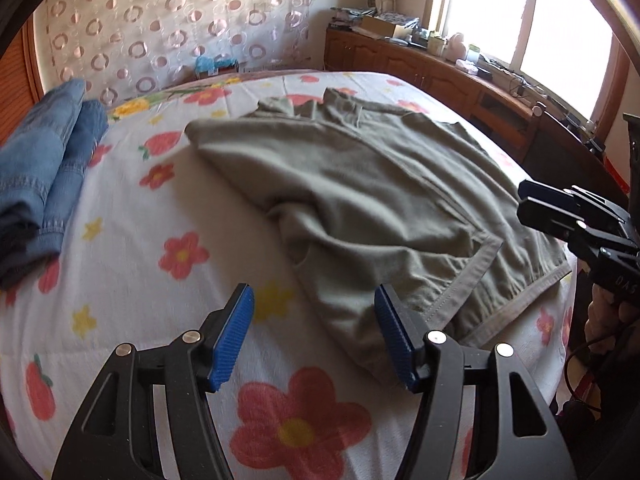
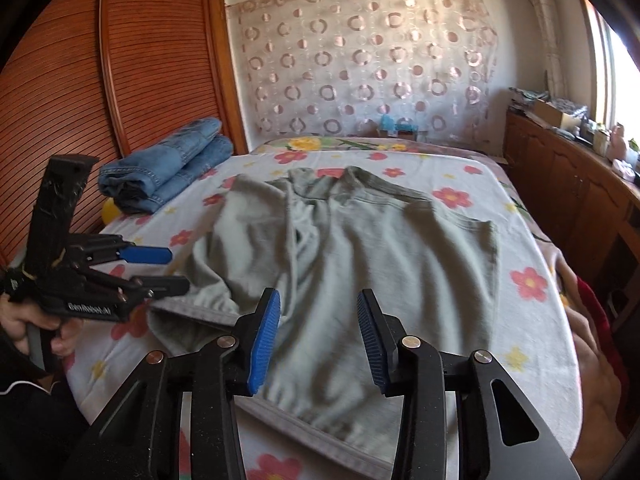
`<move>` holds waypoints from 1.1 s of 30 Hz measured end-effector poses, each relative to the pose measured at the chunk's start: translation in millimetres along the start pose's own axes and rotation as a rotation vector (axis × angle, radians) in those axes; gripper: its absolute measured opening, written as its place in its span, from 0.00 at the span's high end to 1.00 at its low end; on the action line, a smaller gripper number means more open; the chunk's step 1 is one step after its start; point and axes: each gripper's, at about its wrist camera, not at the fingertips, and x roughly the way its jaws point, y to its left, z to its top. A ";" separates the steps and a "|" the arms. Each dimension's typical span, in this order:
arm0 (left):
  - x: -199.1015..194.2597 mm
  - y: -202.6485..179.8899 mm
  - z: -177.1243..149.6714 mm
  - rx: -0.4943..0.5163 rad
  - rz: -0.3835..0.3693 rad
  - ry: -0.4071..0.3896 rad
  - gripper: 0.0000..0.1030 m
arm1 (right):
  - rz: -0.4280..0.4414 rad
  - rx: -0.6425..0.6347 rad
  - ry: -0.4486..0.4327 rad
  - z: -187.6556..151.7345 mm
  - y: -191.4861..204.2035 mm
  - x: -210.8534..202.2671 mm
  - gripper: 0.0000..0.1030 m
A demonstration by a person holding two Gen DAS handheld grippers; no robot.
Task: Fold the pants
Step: 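Grasp the stacked leg hems with the right gripper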
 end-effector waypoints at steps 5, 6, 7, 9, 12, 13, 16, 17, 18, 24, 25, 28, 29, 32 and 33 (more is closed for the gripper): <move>-3.2 1.5 -9.0 -0.015 -0.001 -0.039 0.38 | 0.048 0.007 0.036 0.4 -2.1 12.5 0.71; -3.7 0.8 -10.9 -0.013 0.002 -0.044 0.38 | 0.053 0.015 0.041 1.5 -3.4 14.5 0.71; -4.3 0.0 -12.5 -0.009 0.007 -0.050 0.38 | 0.059 0.023 0.048 2.1 -5.5 16.2 0.71; -5.6 -0.4 -16.0 -0.004 0.014 -0.058 0.38 | 0.065 0.031 0.064 1.7 -9.3 20.6 0.71; -7.0 0.4 -18.1 -0.001 0.015 -0.070 0.38 | 0.069 0.028 0.088 5.1 -10.3 28.1 0.71; -7.4 0.8 -18.1 -0.001 0.014 -0.074 0.38 | 0.072 0.026 0.095 5.2 -10.9 30.1 0.71; -7.8 1.0 -18.2 -0.004 0.011 -0.080 0.38 | 0.076 0.016 0.108 8.9 -8.7 37.3 0.71; -7.8 0.9 -18.3 -0.003 0.012 -0.079 0.38 | 0.082 0.011 0.111 9.2 -8.6 38.7 0.71; -8.1 0.9 -18.8 -0.002 0.012 -0.080 0.38 | 0.087 0.007 0.114 10.1 -8.0 39.4 0.71; -9.3 1.7 -19.7 -0.004 0.005 -0.090 0.38 | 0.075 0.005 0.133 11.1 -2.5 47.2 0.71; -9.2 1.6 -19.5 -0.004 0.005 -0.091 0.38 | 0.071 0.007 0.133 12.1 -3.9 47.9 0.71; -9.0 1.5 -19.6 -0.003 0.003 -0.091 0.35 | 0.064 0.004 0.134 15.4 -3.3 52.7 0.71; -8.9 1.5 -19.5 -0.003 -0.004 -0.091 0.33 | 0.063 0.001 0.138 16.1 -2.3 54.6 0.71; -9.4 1.8 -19.2 -0.004 -0.005 -0.092 0.33 | 0.079 -0.015 0.150 15.4 3.7 58.4 0.83; -9.5 1.6 -18.9 -0.004 -0.005 -0.091 0.33 | 0.085 -0.022 0.151 15.9 4.2 57.6 0.90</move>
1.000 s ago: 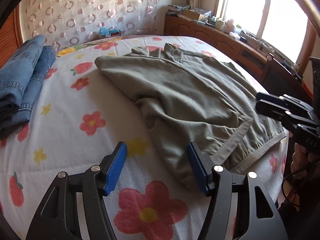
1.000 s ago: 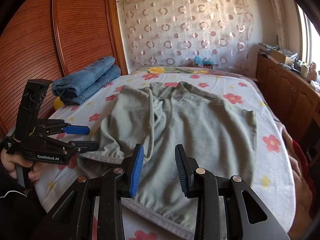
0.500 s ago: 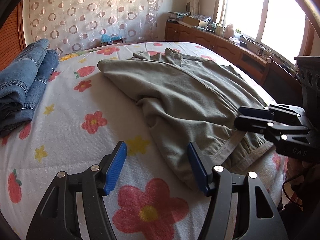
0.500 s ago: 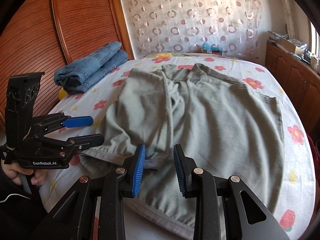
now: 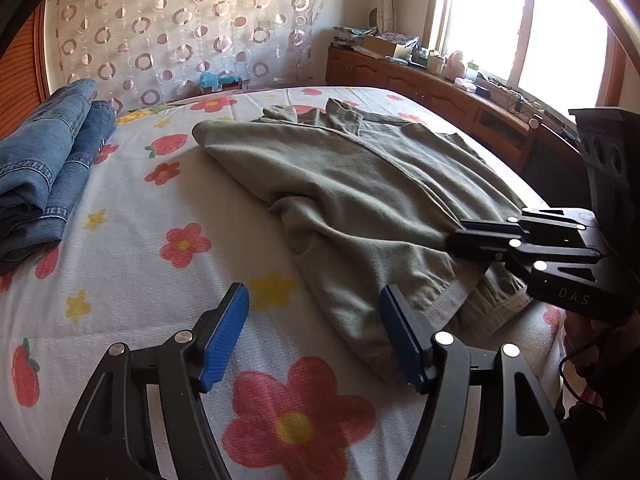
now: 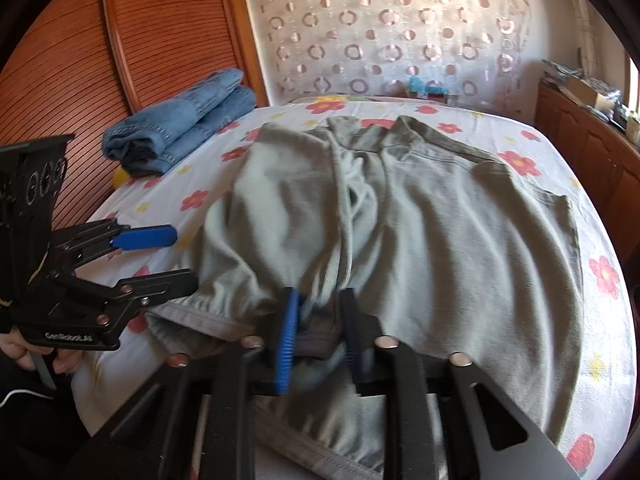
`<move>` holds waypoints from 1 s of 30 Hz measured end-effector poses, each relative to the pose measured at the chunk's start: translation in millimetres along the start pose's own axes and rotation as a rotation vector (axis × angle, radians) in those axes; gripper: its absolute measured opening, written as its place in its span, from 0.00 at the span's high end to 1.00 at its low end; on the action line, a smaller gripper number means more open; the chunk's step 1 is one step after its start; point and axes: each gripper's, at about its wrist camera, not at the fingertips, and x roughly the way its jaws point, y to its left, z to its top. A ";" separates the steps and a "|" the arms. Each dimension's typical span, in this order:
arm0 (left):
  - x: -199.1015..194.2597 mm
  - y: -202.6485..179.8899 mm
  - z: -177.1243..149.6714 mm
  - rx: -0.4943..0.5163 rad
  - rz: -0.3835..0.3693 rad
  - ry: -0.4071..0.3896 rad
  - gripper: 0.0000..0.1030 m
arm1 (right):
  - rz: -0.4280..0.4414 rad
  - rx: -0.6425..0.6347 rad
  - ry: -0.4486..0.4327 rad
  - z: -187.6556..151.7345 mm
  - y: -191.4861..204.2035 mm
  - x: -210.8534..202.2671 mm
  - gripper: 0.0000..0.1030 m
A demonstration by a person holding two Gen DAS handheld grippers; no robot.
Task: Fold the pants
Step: 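Grasp the stacked leg hems with the right gripper, then lift the hems and fold them toward the waistband with the right gripper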
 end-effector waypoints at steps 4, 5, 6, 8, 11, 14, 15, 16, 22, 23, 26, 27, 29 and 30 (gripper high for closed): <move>-1.5 1.5 1.8 -0.023 -0.004 0.014 0.33 | -0.010 -0.021 -0.054 2.3 5.2 -12.3 0.94; -1.9 2.4 2.2 -0.031 -0.010 0.016 0.33 | -0.017 -0.024 -0.072 2.9 5.4 -17.5 0.95; -2.4 3.3 3.0 -0.043 -0.016 0.018 0.33 | -0.022 -0.030 -0.089 3.3 6.2 -24.2 0.95; -4.4 3.8 3.8 -0.055 -0.021 0.014 0.33 | -0.050 -0.047 -0.125 5.6 8.8 -36.8 0.95; -9.7 1.7 7.5 -0.054 -0.024 -0.006 0.33 | -0.094 -0.078 -0.177 8.2 14.7 -57.0 0.96; -14.2 -2.5 12.1 -0.039 -0.026 -0.019 0.33 | -0.122 -0.096 -0.206 5.7 18.5 -72.3 0.96; -15.2 -5.4 13.8 -0.029 -0.029 -0.021 0.33 | -0.132 -0.100 -0.213 3.8 18.9 -76.3 0.96; -16.1 -6.1 14.3 -0.024 -0.032 -0.021 0.33 | -0.141 -0.105 -0.219 2.1 19.1 -81.0 0.96; -15.1 -13.2 22.8 -0.009 -0.039 -0.019 0.33 | -0.189 -0.089 -0.247 -11.2 16.2 -102.5 0.96; -15.0 -13.8 25.5 -0.007 -0.039 -0.023 0.33 | -0.192 -0.086 -0.249 -11.2 13.2 -104.3 0.96; -15.9 -17.7 31.6 0.005 -0.044 -0.034 0.33 | -0.206 -0.068 -0.255 -16.3 11.0 -109.2 0.95; -15.8 -19.4 33.9 0.010 -0.047 -0.036 0.33 | -0.208 -0.065 -0.254 -16.8 12.4 -107.6 0.96; -15.2 -24.7 38.2 0.024 -0.054 -0.039 0.33 | -0.213 -0.053 -0.252 -22.0 12.9 -109.2 0.96; -15.0 -27.7 40.2 0.030 -0.056 -0.039 0.33 | -0.217 -0.051 -0.251 -21.7 15.1 -107.5 0.95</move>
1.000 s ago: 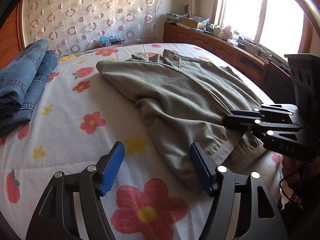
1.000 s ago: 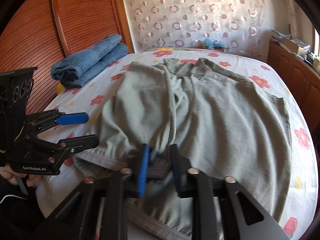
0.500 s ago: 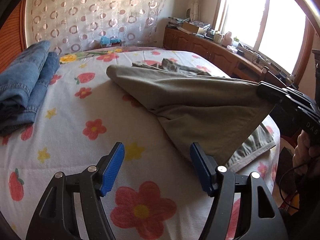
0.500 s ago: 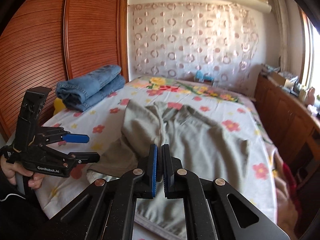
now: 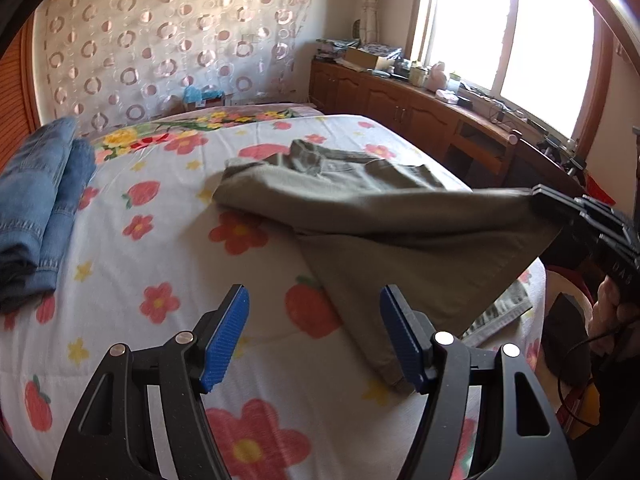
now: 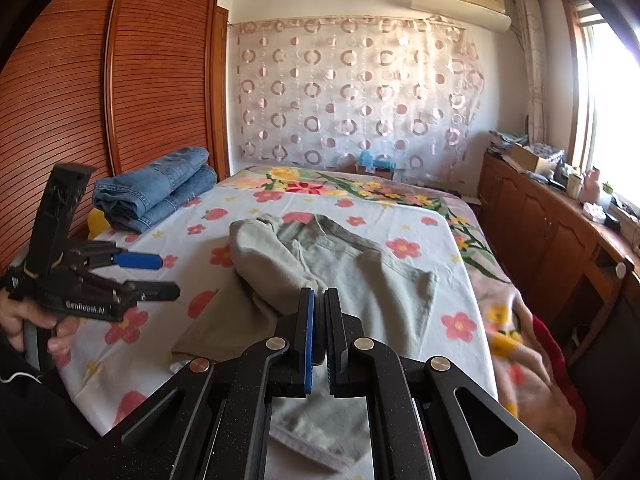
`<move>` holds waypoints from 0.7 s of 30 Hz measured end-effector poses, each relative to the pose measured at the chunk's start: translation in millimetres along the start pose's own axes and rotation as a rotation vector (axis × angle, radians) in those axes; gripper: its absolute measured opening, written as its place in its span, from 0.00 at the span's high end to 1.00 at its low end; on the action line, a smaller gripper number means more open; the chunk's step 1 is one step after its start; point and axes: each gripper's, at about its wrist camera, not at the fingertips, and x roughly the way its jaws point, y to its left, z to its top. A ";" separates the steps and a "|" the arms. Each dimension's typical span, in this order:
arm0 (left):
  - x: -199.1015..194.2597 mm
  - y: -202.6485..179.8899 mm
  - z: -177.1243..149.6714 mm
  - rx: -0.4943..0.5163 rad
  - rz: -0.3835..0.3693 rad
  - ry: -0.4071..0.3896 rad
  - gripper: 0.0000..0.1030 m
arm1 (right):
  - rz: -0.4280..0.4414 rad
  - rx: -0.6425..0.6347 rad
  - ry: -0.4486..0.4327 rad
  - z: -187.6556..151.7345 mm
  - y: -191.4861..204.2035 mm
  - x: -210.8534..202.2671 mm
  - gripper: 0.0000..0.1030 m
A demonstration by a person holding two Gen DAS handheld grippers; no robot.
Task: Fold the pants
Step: 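Lift the hems and fold them toward the waistband with the right gripper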
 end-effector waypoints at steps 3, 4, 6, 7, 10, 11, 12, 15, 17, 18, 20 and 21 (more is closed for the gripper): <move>3.4 -9.3 4.7 0.021 -0.009 0.000 0.33 | -0.019 0.010 0.007 -6.5 -0.4 -4.2 0.96; 5.2 -12.1 6.0 0.027 -0.012 0.001 0.33 | -0.023 0.014 0.012 -9.1 -0.3 -5.2 0.96; 8.6 -16.5 7.3 0.036 -0.018 0.005 0.33 | -0.034 0.023 0.027 -14.6 -1.7 -5.9 0.96; 9.6 -19.8 7.2 0.039 -0.017 0.007 0.33 | -0.036 0.027 0.031 -14.2 -4.4 -6.3 0.96; 15.1 -23.7 6.5 0.048 -0.010 0.014 0.33 | -0.038 0.049 0.051 -20.0 -10.9 -6.8 0.96; 16.9 -24.5 5.6 0.050 -0.006 0.016 0.33 | -0.038 0.056 0.061 -22.0 -11.3 -6.1 0.96; 19.3 -25.1 4.3 0.052 -0.003 0.018 0.33 | -0.038 0.062 0.068 -23.0 -11.9 -5.7 0.96; 24.3 -27.8 0.4 0.054 0.004 0.032 0.33 | -0.043 0.083 0.108 -30.1 -17.1 1.5 0.95; 28.1 -28.3 -2.2 0.055 0.003 0.051 0.33 | -0.028 0.105 0.129 -31.1 -17.6 4.0 0.95; 29.0 -28.6 -3.2 0.056 0.005 0.056 0.33 | -0.022 0.109 0.137 -31.9 -17.0 4.8 0.95; 31.7 -28.4 -6.1 0.055 0.008 0.069 0.33 | -0.013 0.115 0.155 -31.8 -19.2 7.9 0.95; 32.7 -28.9 -7.4 0.055 0.008 0.075 0.33 | -0.010 0.118 0.159 -31.3 -20.8 7.3 0.95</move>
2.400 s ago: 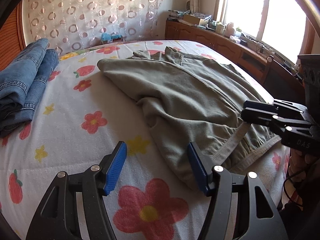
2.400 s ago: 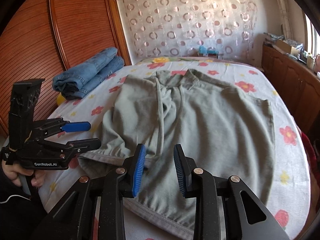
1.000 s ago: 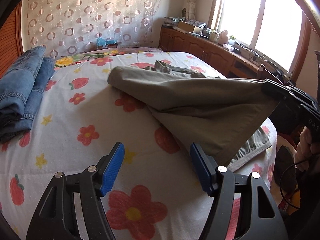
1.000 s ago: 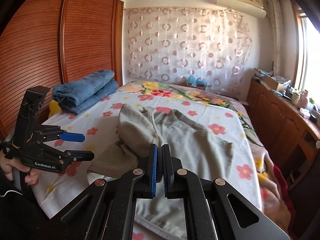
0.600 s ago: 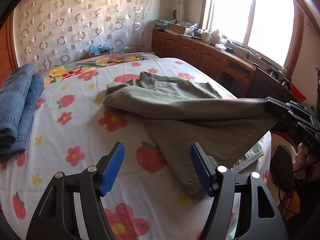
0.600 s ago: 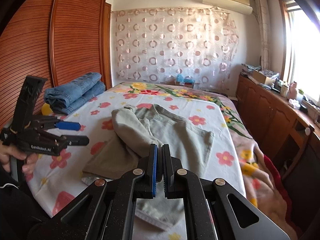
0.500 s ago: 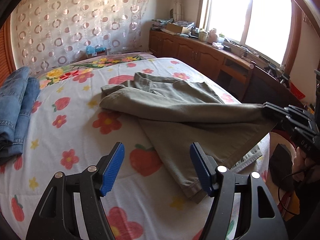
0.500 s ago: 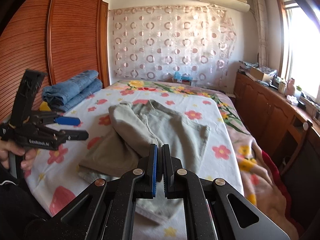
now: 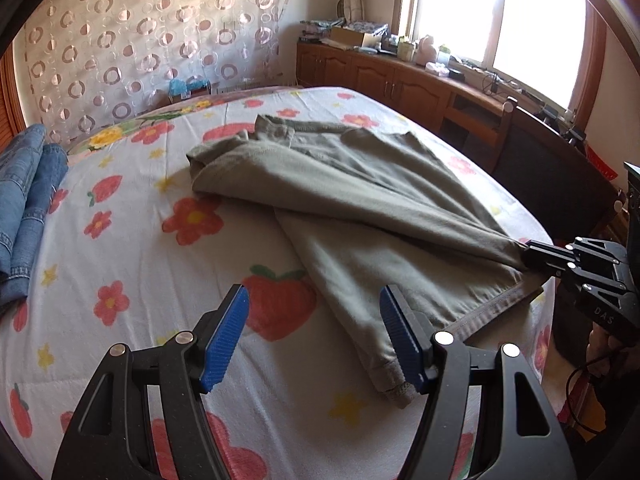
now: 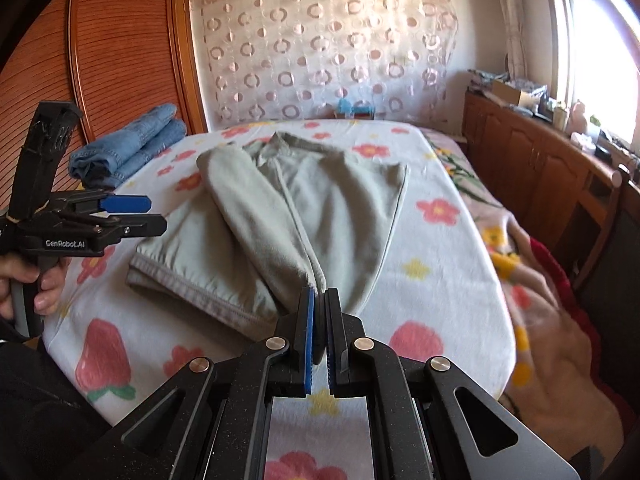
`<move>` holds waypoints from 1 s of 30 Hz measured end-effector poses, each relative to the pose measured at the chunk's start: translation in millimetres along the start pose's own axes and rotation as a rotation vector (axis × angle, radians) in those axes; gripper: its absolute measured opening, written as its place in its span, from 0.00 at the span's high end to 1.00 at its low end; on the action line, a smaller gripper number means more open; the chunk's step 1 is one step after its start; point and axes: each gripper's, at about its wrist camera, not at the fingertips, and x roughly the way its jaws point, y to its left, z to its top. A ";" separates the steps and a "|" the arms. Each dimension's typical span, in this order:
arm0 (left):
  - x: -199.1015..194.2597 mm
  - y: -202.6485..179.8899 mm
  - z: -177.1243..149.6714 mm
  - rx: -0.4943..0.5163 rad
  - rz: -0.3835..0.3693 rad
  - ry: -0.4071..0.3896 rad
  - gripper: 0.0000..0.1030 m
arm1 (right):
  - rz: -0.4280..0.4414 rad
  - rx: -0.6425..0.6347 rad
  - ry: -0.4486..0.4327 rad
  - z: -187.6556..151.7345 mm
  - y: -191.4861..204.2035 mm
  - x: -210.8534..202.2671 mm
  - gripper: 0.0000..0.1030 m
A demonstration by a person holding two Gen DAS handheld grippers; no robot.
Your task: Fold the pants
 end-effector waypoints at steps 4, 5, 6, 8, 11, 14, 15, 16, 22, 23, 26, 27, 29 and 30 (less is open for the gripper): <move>4.6 -0.5 -5.0 -0.005 0.001 0.019 0.33 | -0.001 0.004 0.008 3.9 -3.8 -5.4 0.95; 5.4 -0.6 -6.0 -0.005 0.001 0.022 0.33 | -0.002 0.006 0.011 4.2 -5.9 -5.3 0.95; 5.9 -0.5 -7.0 -0.006 0.000 0.024 0.33 | -0.002 0.008 0.015 4.7 -7.2 -4.8 0.95; 7.5 0.8 -7.9 -0.010 -0.001 0.028 0.33 | -0.002 0.011 0.026 5.8 -8.5 -4.9 0.95; 10.4 2.0 -10.4 -0.015 -0.002 0.034 0.33 | 0.000 0.016 0.038 6.1 -9.2 -3.4 0.95; 10.0 0.3 -11.9 -0.006 0.003 0.027 0.33 | 0.002 0.023 0.042 8.3 -5.3 1.0 0.95; 10.0 0.2 -12.0 -0.004 0.004 0.026 0.33 | 0.004 0.026 0.043 8.9 -5.9 1.2 0.95; 9.9 0.2 -12.1 -0.004 0.004 0.025 0.33 | 0.005 0.027 0.044 8.4 -6.3 1.5 0.95; 1.8 7.1 -9.2 -0.031 0.012 -0.008 0.33 | 0.006 0.041 0.000 13.8 -11.8 -4.7 0.74; -0.6 8.1 -8.1 -0.035 0.018 -0.020 0.33 | 0.000 0.043 -0.012 17.1 -13.8 -5.9 0.71; -9.8 13.3 -4.1 -0.048 0.030 -0.055 0.33 | -0.018 0.034 -0.031 28.3 -18.9 -5.6 0.66; -13.9 15.7 -2.8 -0.054 0.036 -0.070 0.33 | -0.021 0.029 -0.036 32.2 -20.2 -4.5 0.66; -19.5 20.2 -0.4 -0.065 0.046 -0.089 0.33 | -0.019 0.018 -0.048 41.7 -22.1 -1.7 0.66; -21.5 22.7 0.7 -0.070 0.050 -0.097 0.33 | -0.017 0.013 -0.050 46.1 -21.4 0.3 0.65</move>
